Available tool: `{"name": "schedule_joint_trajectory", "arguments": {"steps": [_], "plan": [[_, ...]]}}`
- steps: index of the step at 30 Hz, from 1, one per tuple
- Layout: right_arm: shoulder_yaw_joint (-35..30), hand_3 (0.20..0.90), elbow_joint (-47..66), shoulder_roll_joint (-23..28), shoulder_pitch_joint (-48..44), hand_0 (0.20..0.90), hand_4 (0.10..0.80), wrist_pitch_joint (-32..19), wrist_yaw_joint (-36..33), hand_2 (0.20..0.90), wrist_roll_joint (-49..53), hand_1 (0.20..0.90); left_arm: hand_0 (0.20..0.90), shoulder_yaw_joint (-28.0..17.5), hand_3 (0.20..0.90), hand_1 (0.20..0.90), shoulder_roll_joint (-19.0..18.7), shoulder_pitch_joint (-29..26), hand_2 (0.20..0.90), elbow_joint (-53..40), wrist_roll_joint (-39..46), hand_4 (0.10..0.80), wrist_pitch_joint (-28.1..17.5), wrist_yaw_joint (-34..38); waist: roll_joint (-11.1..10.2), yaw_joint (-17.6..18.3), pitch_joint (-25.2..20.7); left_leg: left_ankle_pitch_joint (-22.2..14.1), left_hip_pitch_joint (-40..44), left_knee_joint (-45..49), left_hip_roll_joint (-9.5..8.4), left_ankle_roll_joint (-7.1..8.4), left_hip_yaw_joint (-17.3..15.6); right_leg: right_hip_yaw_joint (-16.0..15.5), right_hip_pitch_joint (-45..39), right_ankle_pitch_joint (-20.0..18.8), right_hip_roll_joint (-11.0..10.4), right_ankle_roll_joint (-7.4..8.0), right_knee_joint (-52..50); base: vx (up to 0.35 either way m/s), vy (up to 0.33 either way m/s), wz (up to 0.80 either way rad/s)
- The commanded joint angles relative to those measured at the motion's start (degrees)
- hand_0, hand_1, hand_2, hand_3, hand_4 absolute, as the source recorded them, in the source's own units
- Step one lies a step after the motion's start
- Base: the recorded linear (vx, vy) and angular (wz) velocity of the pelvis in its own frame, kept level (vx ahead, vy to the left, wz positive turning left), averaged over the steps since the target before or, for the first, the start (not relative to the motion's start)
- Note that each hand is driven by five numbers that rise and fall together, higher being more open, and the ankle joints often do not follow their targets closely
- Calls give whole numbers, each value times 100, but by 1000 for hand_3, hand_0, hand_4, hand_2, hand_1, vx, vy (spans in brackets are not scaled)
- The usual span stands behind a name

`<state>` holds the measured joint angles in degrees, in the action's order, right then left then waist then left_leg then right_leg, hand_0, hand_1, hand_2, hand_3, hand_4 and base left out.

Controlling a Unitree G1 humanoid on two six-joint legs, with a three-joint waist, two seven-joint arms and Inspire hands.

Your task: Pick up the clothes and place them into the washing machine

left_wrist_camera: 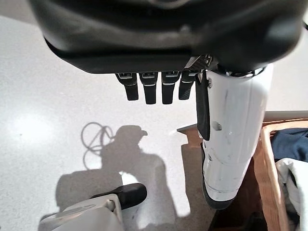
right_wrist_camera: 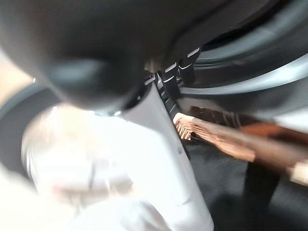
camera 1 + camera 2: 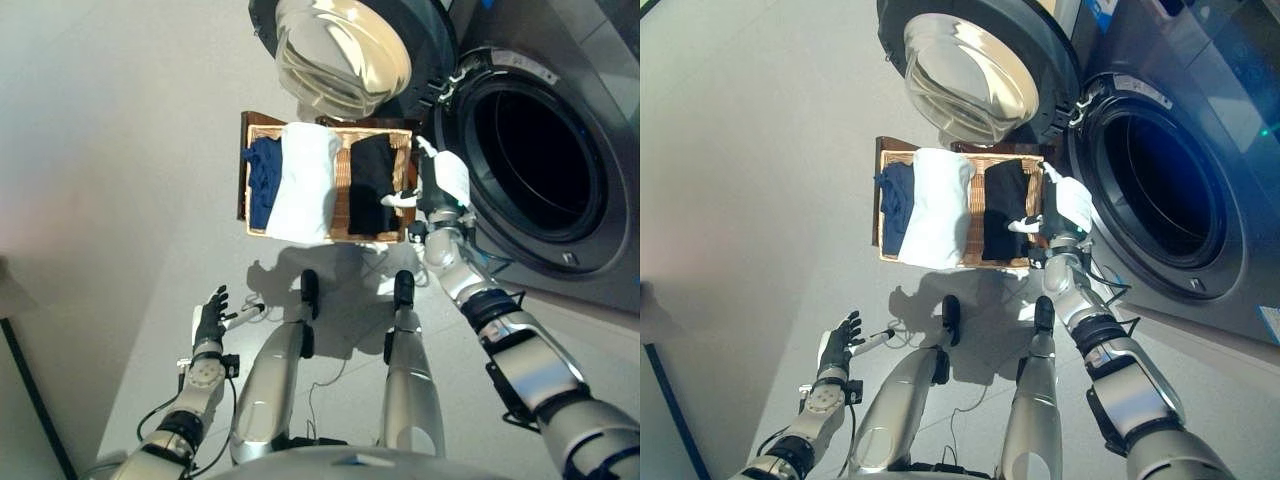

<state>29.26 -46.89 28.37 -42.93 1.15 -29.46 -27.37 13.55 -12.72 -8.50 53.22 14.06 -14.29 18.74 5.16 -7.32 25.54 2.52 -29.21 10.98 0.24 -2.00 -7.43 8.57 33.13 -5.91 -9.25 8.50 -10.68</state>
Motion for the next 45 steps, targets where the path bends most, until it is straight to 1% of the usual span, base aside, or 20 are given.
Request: {"name": "schedule_joint_trajectory", "arguments": {"steps": [1,2,3,4,10,11,12,17,20,23,27,36,45], "plan": [[210,900,362,630,-696,900,800,121,-154,900,-1365,900,900,-153,900,900,-334,114,900,-66,-47,800,-300,107,170,-161,-216,177,34,-292,293,720,250,-193,-211,468,96,-126,-529,0,0,0],[619,900,305,879,-1036,900,800,278,71,900,-2020,900,900,-164,900,900,-350,63,900,17,-28,800,-309,52,117,-177,-212,174,26,-290,297,731,267,-199,-212,467,94,-124,-527,9,-4,5],[626,900,304,878,-1046,900,800,279,75,900,-2022,900,900,-170,900,900,-345,59,900,19,-28,800,-310,51,120,-171,-212,175,20,-290,297,731,268,-200,-208,466,94,-124,-527,20,-12,4],[1147,900,225,1117,-1373,900,800,403,212,900,-2769,900,900,-156,900,900,-341,36,900,77,-10,800,-310,-19,67,-192,-202,179,15,-289,303,745,280,-216,-214,468,90,-116,-533,13,-13,5],[2253,900,-151,1414,-2189,900,800,483,578,900,-3769,900,900,-61,900,900,-326,-80,900,180,89,800,-329,-48,-41,-240,-139,202,-42,-274,318,763,332,-274,-195,469,84,-116,-539,5,-7,5],[2651,900,-232,1517,-2460,900,800,473,687,900,-4086,900,900,-22,900,900,-345,-93,900,166,157,800,-338,-64,-83,-264,-112,205,-64,-268,319,769,355,-293,-193,470,82,-116,-538,0,0,0],[2663,900,-238,1515,-2474,900,800,472,689,900,-4085,900,900,-28,900,900,-338,-97,900,167,159,800,-338,-64,-76,-256,-108,204,-65,-267,319,769,357,-295,-193,470,82,-116,-538,0,0,0],[3391,900,-516,1529,-3109,900,800,337,863,900,-4301,900,900,107,900,900,-383,-144,900,81,318,800,-366,-82,-160,-324,-45,255,-108,-308,324,784,428,-353,-208,477,82,-121,-513,2,-3,1],[3686,900,-606,1465,-3329,900,800,231,973,900,-4308,900,900,163,900,900,-403,-177,900,47,410,800,-359,-109,-196,-361,0,283,-127,-333,324,790,473,-403,-220,484,79,-129,-512,16,-12,13],[3855,900,-558,1385,-3514,900,800,156,1028,900,-4276,900,900,163,900,900,-402,-238,900,70,475,800,-348,-98,-244,-399,55,315,-144,-364,333,791,520,-448,-224,494,75,-136,-509,13,-9,11],[3905,900,-515,1261,-3515,900,800,100,1052,900,-4219,900,900,180,900,900,-419,-270,900,-27,501,800,-362,-42,-265,-446,108,334,-177,-368,333,788,566,-501,-219,513,71,-146,-539,13,-6,10],[3876,900,-507,817,-3508,900,800,102,1054,900,-4188,900,900,196,900,900,-423,-378,900,-123,539,800,-389,61,-262,-518,256,379,-240,-423,315,778,634,-583,-176,520,62,-154,-549,2,1,2],[3871,900,-500,568,-3505,900,800,91,1048,900,-4160,900,900,174,900,900,-439,-417,900,-202,570,800,-425,133,-275,-577,336,409,-316,-446,303,781,694,-647,-133,509,48,-152,-541,1,5,5]]}}
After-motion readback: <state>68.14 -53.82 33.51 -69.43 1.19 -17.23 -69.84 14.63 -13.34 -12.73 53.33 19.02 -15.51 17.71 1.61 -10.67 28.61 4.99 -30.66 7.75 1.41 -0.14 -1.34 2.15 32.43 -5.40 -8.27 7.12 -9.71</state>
